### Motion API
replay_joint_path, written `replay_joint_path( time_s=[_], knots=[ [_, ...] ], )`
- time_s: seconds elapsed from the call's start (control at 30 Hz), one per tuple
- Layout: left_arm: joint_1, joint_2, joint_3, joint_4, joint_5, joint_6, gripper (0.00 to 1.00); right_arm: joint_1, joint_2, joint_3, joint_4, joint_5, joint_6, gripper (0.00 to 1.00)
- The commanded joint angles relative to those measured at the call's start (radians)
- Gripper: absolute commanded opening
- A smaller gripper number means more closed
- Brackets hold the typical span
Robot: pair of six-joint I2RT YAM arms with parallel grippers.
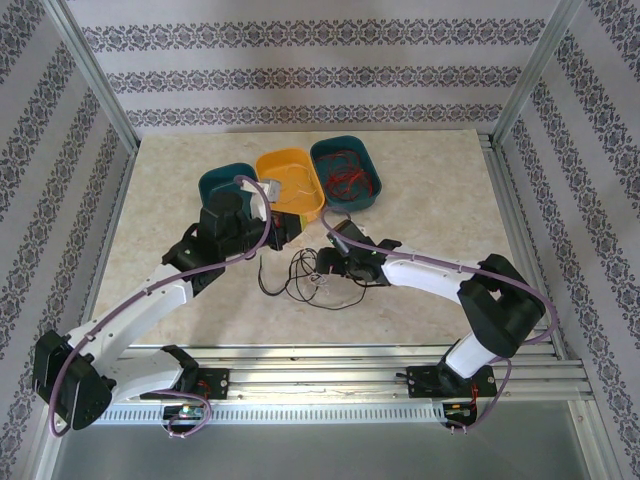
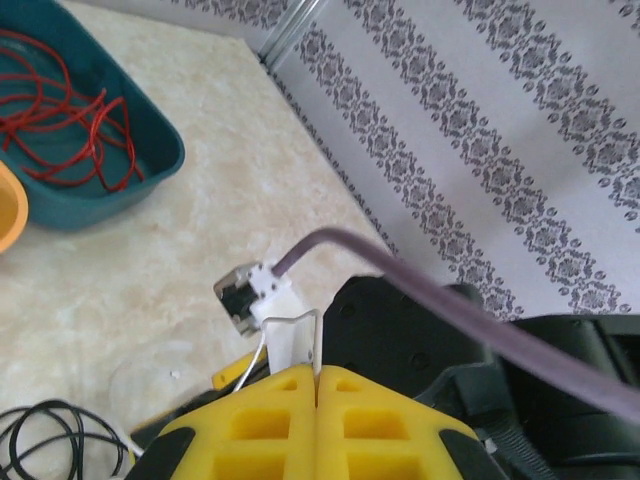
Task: Untangle the cables
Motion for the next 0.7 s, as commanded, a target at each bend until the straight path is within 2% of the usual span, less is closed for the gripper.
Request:
replay_joint_path(
  time_s=[0.0, 0.67],
  knots=[
    [-0.011, -0.021, 0.046, 0.017, -0.030, 0.038, 0.00, -0.014, -0.040, -0.023, -0.011, 0.012, 0.024, 0.89],
    [-0.011, -0.023, 0.199, 0.066, -0.035, 0.063, 0.00, -0.027, -0.207, -0.133, 0.068, 0.036, 0.015, 0.89]
  ],
)
